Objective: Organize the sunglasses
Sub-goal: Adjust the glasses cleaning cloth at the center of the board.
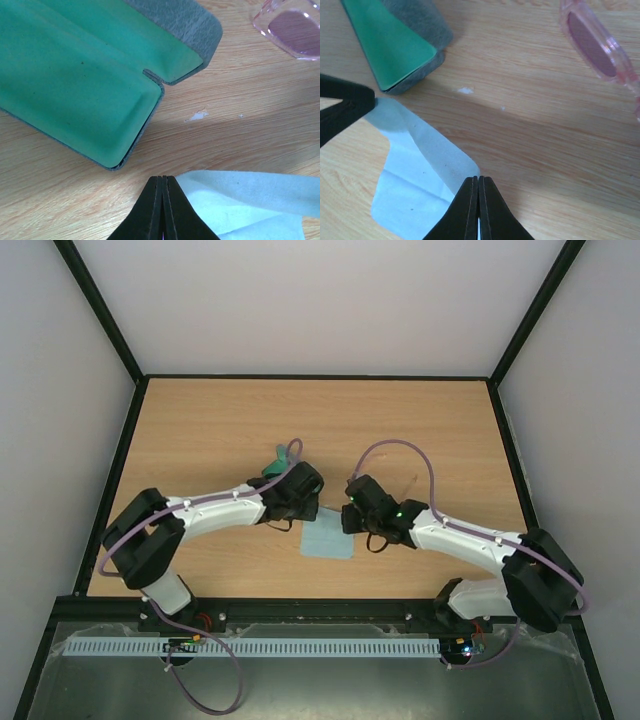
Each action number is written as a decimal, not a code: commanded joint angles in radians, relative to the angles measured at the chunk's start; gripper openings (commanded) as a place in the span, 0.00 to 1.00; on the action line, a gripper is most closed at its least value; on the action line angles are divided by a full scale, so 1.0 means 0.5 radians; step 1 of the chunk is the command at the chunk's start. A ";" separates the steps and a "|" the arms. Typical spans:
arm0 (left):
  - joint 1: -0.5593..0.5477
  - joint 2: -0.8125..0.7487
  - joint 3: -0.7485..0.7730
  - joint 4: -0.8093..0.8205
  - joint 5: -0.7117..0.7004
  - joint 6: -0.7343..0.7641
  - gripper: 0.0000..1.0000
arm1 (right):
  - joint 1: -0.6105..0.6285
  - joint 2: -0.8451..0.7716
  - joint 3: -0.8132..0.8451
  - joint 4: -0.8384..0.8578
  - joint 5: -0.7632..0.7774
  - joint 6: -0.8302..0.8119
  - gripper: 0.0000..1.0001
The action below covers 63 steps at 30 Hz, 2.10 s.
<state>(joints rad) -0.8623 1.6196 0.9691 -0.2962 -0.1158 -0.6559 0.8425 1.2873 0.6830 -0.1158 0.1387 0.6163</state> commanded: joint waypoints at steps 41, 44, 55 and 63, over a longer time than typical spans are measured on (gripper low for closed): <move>0.129 0.391 0.152 0.187 0.103 0.211 0.02 | -0.256 0.408 0.065 0.166 -0.053 -0.226 0.04; 0.129 0.372 0.120 0.207 0.121 0.211 0.02 | -0.256 0.391 0.039 0.182 -0.078 -0.242 0.07; 0.114 0.290 -0.013 0.279 0.146 0.201 0.02 | -0.257 0.362 -0.039 0.229 -0.150 -0.258 0.03; 0.097 0.247 -0.069 0.300 0.149 0.178 0.02 | -0.256 0.329 -0.080 0.232 -0.177 -0.267 0.03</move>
<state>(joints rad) -0.8082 1.7779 0.9569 -0.1581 -0.0410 -0.5621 0.7193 1.4803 0.6636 0.0063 0.0624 0.4961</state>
